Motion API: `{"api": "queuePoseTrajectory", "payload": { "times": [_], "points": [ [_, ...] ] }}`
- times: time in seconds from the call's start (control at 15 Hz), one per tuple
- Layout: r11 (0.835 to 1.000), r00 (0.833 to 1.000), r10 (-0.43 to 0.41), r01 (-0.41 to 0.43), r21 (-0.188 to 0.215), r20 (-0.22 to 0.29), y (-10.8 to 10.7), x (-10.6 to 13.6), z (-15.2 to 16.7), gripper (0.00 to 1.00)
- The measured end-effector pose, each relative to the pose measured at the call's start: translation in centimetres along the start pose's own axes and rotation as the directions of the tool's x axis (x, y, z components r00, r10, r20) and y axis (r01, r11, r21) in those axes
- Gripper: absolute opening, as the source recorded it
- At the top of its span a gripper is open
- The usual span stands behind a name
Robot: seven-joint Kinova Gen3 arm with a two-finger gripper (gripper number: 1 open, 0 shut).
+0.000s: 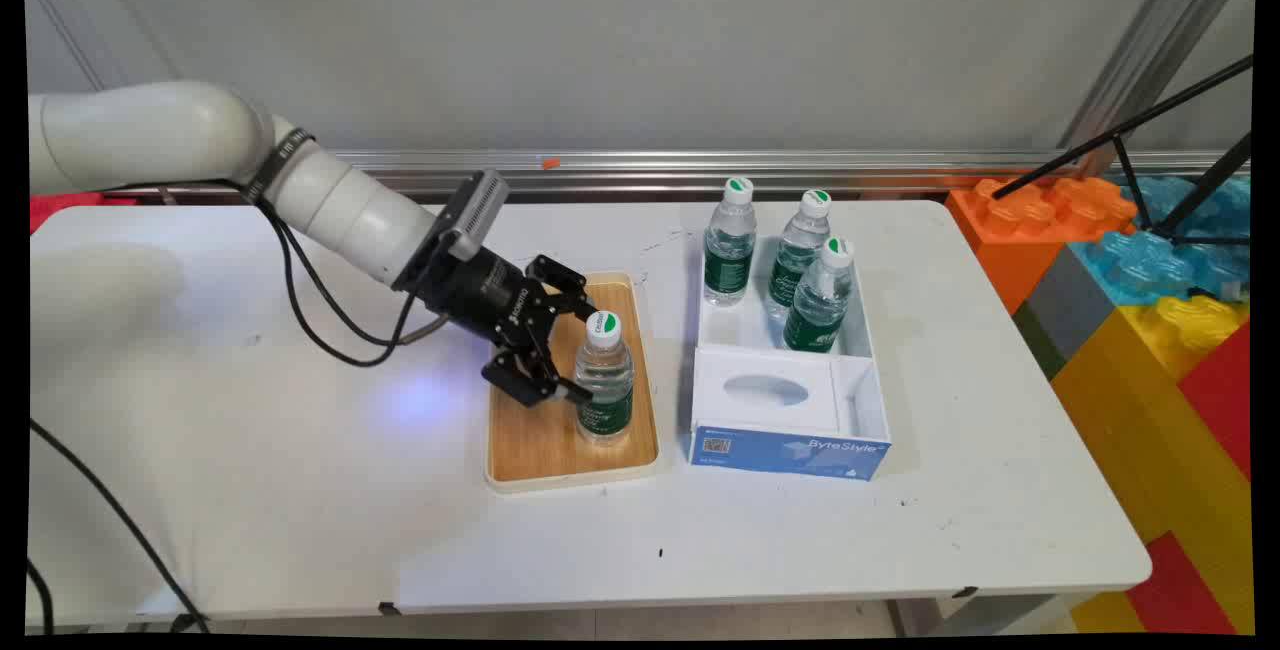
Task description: Pick up the green bottle from the white box
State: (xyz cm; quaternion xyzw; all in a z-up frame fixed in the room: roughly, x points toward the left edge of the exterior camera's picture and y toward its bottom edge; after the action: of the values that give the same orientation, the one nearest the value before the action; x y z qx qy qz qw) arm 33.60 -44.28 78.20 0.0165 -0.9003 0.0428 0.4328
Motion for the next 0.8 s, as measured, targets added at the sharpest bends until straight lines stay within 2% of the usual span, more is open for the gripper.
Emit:
{"api": "queuePoseTrajectory", "payload": {
  "times": [0.27, 0.53, 0.8],
  "points": [
    [1.000, 1.000, -0.004, 0.004, -0.007, 0.023, -0.5, 0.7, -3.1, 1.00],
    [1.000, 0.997, -0.010, 0.010, -0.002, 0.071, -1.6, 0.7, -7.4, 1.00],
    [0.999, 0.995, 0.001, -0.006, 0.046, 0.099, -4.1, 0.9, -10.4, 1.00]
  ]
}}
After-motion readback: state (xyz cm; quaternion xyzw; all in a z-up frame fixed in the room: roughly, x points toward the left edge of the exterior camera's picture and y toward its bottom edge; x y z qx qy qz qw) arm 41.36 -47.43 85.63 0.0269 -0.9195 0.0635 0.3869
